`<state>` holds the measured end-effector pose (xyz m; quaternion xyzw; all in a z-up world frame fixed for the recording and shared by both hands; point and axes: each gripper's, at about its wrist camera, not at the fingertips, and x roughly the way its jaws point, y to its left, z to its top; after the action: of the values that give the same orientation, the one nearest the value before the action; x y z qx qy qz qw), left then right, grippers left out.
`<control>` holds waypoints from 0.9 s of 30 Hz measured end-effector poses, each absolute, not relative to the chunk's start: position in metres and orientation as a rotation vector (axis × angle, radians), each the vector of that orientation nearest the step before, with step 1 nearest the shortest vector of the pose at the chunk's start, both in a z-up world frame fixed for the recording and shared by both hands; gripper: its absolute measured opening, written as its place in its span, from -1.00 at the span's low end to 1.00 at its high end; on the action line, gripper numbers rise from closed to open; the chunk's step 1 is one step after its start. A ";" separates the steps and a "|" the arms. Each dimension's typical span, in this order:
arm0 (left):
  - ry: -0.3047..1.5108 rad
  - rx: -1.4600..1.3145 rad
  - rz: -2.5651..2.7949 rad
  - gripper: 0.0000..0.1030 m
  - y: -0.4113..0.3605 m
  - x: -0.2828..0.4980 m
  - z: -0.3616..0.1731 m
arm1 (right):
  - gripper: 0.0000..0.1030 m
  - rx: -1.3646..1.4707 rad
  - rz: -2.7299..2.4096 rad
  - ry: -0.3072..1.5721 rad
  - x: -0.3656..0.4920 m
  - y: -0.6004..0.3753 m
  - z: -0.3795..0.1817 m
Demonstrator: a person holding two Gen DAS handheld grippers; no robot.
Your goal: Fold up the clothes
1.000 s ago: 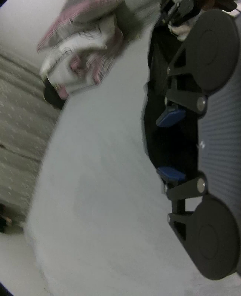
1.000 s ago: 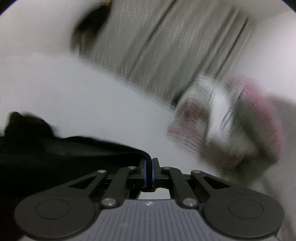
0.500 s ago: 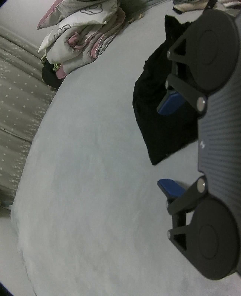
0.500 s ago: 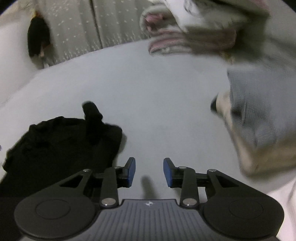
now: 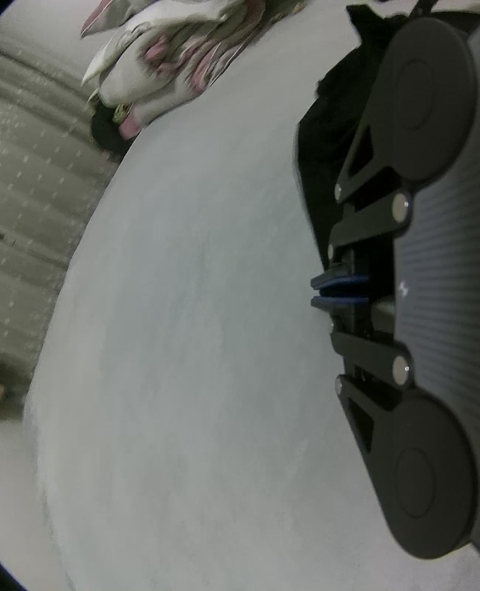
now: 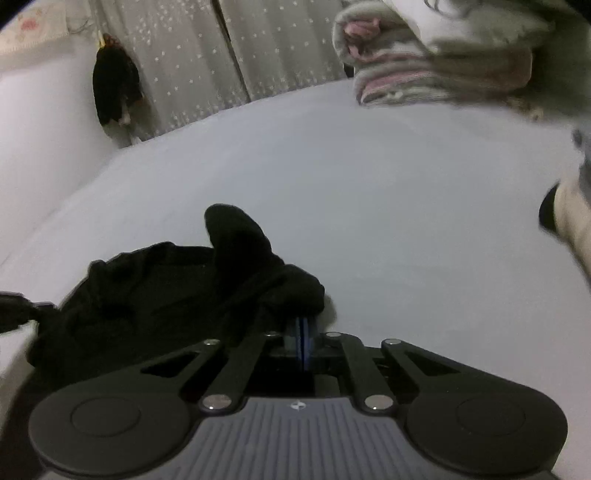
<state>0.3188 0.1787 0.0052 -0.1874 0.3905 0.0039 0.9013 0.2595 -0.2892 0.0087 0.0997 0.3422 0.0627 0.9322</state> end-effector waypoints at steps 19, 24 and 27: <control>0.712 -0.329 0.113 -0.88 0.236 0.315 0.041 | -0.91 -0.222 -0.204 0.611 0.247 -0.292 0.032; 0.682 -0.318 0.108 -0.88 0.231 0.323 0.051 | -0.92 -0.211 -0.273 0.554 0.249 -0.311 0.047; 0.669 -0.304 0.124 -0.88 0.224 0.327 0.047 | -0.92 -0.228 -0.291 0.546 0.256 -0.312 0.044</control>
<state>0.3269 0.2240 0.0473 -0.1483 0.3269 0.0607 0.9314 0.2560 -0.3124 0.0440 -0.1120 0.2681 -0.1427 0.9462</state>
